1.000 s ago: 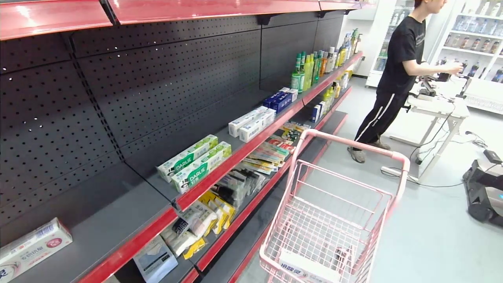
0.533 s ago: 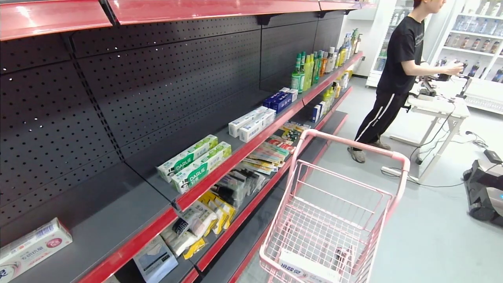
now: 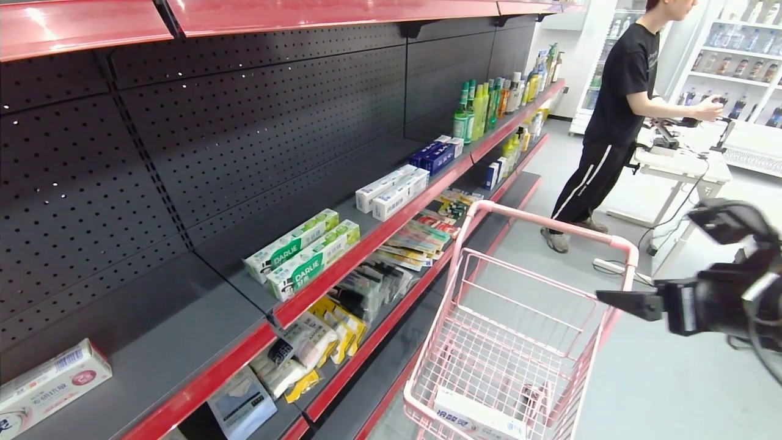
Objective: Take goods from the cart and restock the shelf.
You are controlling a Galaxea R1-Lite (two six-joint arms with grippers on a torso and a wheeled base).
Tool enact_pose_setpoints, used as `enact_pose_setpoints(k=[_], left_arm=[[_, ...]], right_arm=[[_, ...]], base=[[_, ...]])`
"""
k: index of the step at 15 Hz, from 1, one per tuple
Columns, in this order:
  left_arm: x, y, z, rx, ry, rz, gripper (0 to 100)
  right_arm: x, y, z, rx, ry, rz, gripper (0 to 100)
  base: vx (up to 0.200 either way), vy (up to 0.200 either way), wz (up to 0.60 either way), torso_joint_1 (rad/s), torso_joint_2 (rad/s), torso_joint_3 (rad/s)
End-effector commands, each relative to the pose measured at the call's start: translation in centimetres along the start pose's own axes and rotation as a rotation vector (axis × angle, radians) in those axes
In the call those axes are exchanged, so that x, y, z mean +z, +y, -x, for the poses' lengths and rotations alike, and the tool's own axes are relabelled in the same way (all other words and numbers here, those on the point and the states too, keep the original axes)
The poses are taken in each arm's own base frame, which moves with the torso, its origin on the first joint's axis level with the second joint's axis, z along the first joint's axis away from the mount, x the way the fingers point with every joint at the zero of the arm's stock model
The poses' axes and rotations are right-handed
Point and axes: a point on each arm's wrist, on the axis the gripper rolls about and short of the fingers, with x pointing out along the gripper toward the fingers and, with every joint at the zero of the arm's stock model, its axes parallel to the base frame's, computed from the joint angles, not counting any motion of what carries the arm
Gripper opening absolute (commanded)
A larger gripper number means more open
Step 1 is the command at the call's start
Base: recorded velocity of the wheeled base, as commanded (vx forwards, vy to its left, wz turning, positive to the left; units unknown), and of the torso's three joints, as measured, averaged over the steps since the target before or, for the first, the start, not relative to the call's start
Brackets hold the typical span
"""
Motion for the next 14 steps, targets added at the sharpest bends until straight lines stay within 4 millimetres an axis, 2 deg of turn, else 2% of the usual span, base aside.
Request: enact_pose_setpoints(k=[1,2,3,6,11,14], left_arm=[[0.0,0.0,0.0,0.0,0.001,0.0,100],[0.0,0.0,0.0,0.0,0.001,0.0,100],[0.0,0.0,0.0,0.0,0.001,0.0,100],[0.0,0.0,0.0,0.0,0.001,0.0,100],[0.0,0.0,0.0,0.0,0.001,0.0,100],[0.0,0.0,0.0,0.0,0.001,0.0,100]], right_arm=[[-2.8,2.0,-17.0,0.206,0.379,0.224,100],[-3.1,2.2,-18.1,0.233,0.391,0.228,100],[-3.5,2.8,-20.0,0.281,0.405,0.268,100],[-6.2,3.3,-22.4,0.346,0.48,0.405,100],[-8.7,2.8,-23.9,0.418,0.533,0.5,100],[-9.2,2.4,-24.0,0.416,0.548,0.493,100]], base=[[0.0,0.0,0.0,0.0,0.0,0.0],[0.0,0.0,0.0,0.0,0.0,0.0],[0.0,0.0,0.0,0.0,0.0,0.0],[0.0,0.0,0.0,-0.047,0.12,0.06],[0.0,0.0,0.0,-0.084,0.19,0.104],[0.0,0.0,0.0,-0.098,0.22,0.124]])
